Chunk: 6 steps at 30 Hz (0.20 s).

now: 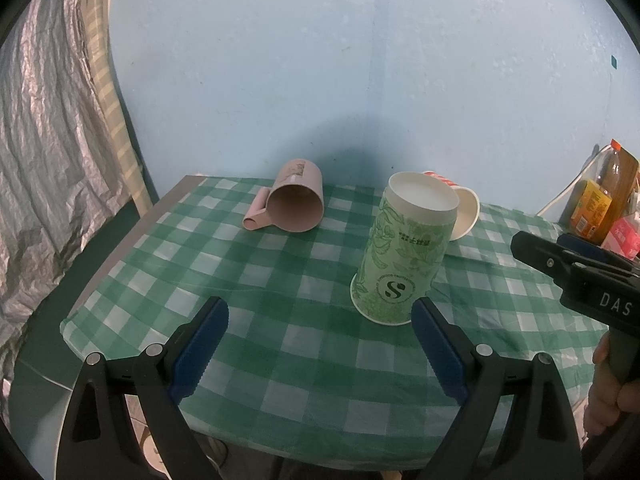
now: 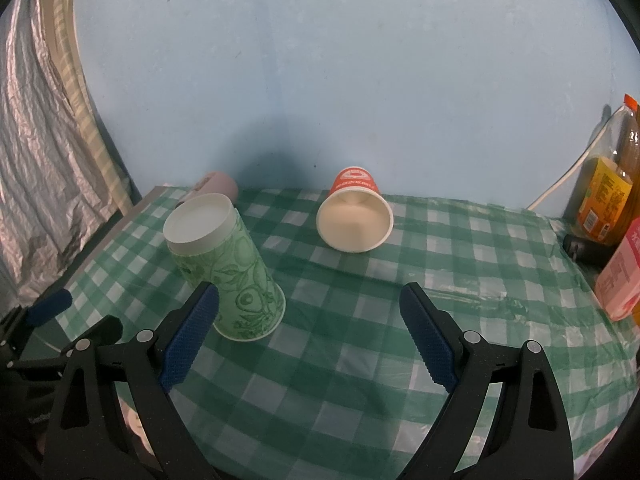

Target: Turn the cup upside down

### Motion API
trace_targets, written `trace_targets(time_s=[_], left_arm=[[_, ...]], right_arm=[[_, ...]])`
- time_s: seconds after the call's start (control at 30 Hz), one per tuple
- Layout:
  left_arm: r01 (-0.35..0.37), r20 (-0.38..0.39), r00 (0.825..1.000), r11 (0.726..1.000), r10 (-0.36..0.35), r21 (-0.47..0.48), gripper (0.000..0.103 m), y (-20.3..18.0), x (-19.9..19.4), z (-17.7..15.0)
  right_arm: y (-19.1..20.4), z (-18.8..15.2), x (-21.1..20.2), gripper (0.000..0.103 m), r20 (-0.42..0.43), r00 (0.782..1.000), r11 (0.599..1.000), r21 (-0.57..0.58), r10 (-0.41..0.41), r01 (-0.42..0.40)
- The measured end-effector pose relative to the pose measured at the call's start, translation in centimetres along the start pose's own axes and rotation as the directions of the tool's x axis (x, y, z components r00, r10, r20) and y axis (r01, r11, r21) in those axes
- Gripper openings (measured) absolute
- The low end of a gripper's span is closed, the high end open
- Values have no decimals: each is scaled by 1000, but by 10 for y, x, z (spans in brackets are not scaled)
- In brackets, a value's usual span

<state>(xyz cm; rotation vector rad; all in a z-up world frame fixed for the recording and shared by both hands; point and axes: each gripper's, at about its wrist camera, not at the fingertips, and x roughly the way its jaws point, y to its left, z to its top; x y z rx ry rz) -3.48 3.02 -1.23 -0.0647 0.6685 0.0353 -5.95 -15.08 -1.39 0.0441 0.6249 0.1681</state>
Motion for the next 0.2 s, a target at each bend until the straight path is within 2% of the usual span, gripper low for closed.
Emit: trace_targets(time_s=[0.2], left_arm=[[-5, -3, 1000, 1000, 5, -1, 94, 0, 0, 0]], right_arm=[[-1, 1, 0, 91, 2, 1000, 1000, -1, -1, 1]])
